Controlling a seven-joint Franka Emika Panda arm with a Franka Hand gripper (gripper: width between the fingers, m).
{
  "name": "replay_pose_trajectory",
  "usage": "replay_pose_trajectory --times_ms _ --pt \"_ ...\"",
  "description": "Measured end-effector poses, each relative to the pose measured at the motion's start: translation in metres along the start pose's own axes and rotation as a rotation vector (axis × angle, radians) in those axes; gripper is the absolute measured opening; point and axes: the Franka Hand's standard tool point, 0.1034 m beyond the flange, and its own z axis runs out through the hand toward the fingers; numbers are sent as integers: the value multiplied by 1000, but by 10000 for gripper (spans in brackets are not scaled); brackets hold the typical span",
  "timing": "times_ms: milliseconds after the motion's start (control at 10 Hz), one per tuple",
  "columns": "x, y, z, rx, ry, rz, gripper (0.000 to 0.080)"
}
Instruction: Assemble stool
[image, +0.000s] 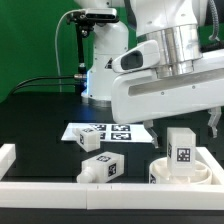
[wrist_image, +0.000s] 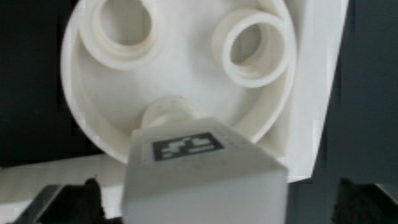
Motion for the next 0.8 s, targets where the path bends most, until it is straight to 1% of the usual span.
replay_pose_trajectory --times_ms 100,200,300,400,600,700,800 --pt "-1 3 2 1 -16 5 649" --pt "1 10 6 2 -42 16 649" --pt "4 13 10 -1 -36 21 649" --pt "2 11 12 -1 -34 26 649" --pt "2 11 12 -1 -34 51 636" --pt "2 10 12 0 -34 120 468" --pt "2 9 13 4 -34 197 329"
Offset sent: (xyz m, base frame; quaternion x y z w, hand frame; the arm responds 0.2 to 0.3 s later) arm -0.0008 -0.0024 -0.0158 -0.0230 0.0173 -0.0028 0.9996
